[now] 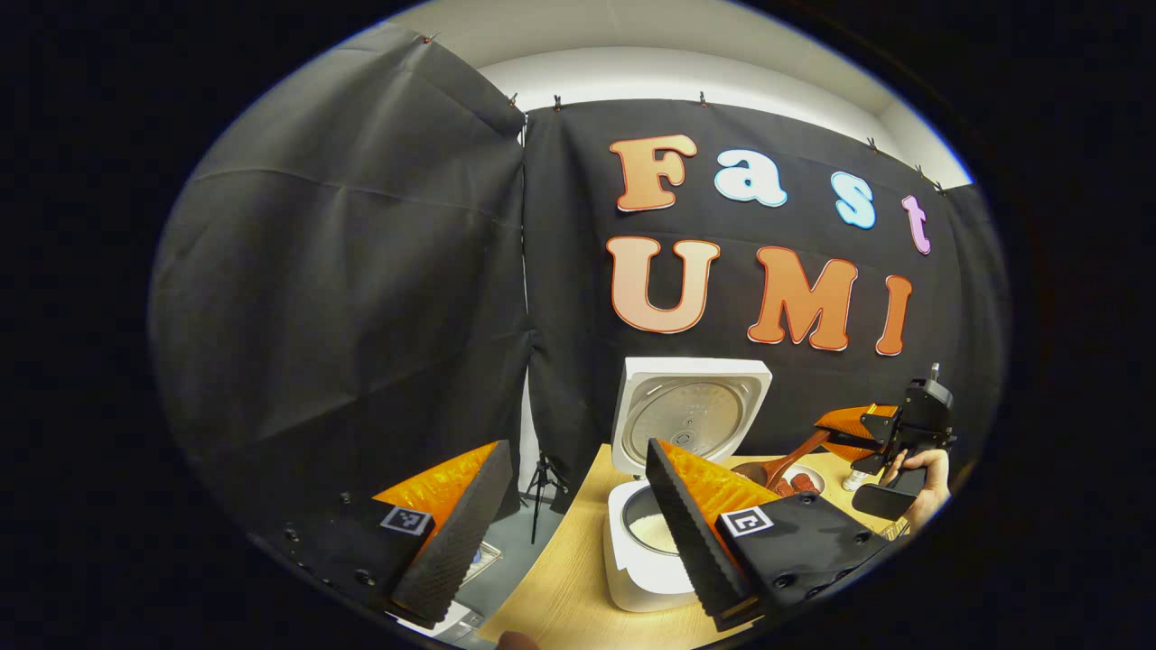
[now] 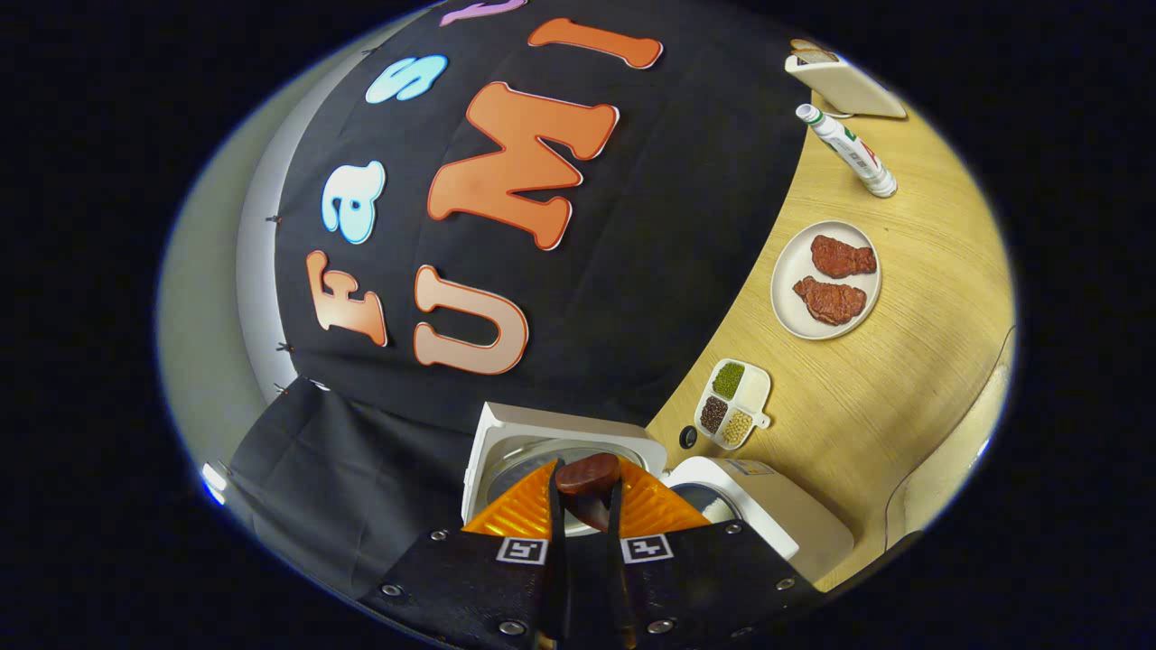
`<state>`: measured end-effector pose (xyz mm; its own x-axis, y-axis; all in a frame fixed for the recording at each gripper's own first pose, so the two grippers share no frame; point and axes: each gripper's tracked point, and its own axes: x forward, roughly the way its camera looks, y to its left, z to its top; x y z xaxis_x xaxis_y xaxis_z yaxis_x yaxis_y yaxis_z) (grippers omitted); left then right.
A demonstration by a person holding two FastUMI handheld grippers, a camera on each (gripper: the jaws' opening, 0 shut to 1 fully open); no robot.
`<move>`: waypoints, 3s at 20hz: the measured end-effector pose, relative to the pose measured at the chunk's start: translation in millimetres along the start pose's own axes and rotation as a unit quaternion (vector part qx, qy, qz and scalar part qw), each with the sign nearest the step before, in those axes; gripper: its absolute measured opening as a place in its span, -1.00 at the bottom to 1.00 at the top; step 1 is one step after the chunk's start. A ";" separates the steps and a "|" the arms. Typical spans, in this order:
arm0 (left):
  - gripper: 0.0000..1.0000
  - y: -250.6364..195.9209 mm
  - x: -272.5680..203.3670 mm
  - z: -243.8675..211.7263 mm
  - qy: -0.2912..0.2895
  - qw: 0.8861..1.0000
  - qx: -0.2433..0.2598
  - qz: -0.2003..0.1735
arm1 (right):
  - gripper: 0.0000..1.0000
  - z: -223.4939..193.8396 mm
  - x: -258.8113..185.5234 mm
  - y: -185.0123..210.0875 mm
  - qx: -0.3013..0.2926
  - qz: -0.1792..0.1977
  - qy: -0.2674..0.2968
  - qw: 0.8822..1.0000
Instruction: Close the left gripper, press the button to open the rice cooker; take a wooden spoon from the chopstick holder with the right hand, scoop a spoonful of rice and pour it into the rice cooker, then put the wooden spoon back into the chopstick holder.
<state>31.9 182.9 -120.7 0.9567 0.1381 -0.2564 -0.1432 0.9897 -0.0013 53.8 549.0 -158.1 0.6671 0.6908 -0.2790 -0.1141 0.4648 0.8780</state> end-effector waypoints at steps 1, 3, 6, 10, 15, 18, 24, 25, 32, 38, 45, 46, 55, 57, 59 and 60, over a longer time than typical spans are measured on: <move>1.00 0.4 1.0 -0.5 0.000 1.000 0.000 0.000 | -0.70 -1.1 2.0 1.9 -0.010 -0.002 0.001 1.000; 1.00 2.3 1.4 0.3 0.000 1.000 0.000 0.002 | -0.70 -2.2 4.5 5.4 -0.034 -0.005 0.001 0.999; 1.00 4.4 1.6 -1.5 0.000 1.000 -0.002 0.002 | -0.70 -5.7 6.8 10.0 -0.073 -0.008 0.000 0.997; 1.00 4.4 3.7 -1.6 0.001 1.000 -0.004 0.003 | -0.70 -8.7 7.6 18.7 -0.132 -0.012 -0.004 0.991; 1.00 4.4 6.9 -1.7 0.002 1.000 -0.004 0.003 | -0.70 -15.9 8.1 34.1 -0.185 -0.003 -0.004 0.983; 1.00 4.4 6.1 -2.3 0.002 1.000 -0.003 0.003 | -0.70 -21.4 7.6 39.5 -0.227 -0.002 -0.007 0.974; 1.00 4.8 3.5 -4.5 0.003 1.000 -0.002 0.003 | -0.70 -29.4 6.9 54.7 -0.299 0.006 -0.013 0.954; 1.00 5.0 2.9 -4.7 0.004 1.000 -0.002 0.003 | -0.70 -31.7 7.9 55.8 -0.312 0.006 -0.014 0.950; 1.00 4.6 2.8 -9.3 0.008 1.000 0.000 0.005 | -0.70 -48.3 7.0 73.1 -0.408 0.019 -0.019 0.912; 1.00 -0.8 2.9 -9.5 0.008 1.000 0.002 0.002 | -0.69 -52.2 8.2 76.5 -0.448 0.040 -0.016 0.893; 1.00 -10.4 1.3 -15.5 0.015 1.000 0.001 -0.002 | -0.70 -44.6 -1.4 64.7 -0.346 0.043 -0.010 0.937; 1.00 -12.2 1.5 -16.1 0.016 1.000 0.002 -0.003 | -0.70 -33.0 -2.6 56.2 -0.325 0.040 -0.014 0.945; 1.00 -54.6 0.4 -15.1 0.017 0.999 0.002 -0.032 | -0.70 72.7 -60.9 7.9 -0.090 0.045 -0.082 0.991; 1.00 -68.0 -0.3 -15.9 0.021 0.999 0.000 -0.045 | -0.70 111.5 -85.5 -14.8 -0.056 0.037 -0.121 0.990; 1.00 -82.3 -2.0 -14.5 0.021 0.998 -0.002 -0.056 | -0.69 146.0 -112.3 -38.7 -0.024 0.026 -0.154 0.987; 1.00 -87.9 -2.8 -14.1 0.019 0.998 -0.003 -0.060 | -0.70 160.2 -127.4 -53.3 -0.012 0.019 -0.171 0.985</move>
<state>38.2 95.0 -133.4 0.9567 0.0163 -0.2908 -0.0292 0.9988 -0.0400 92.8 347.5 -107.0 0.8709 0.4823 -0.0945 -0.1584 0.4575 0.8750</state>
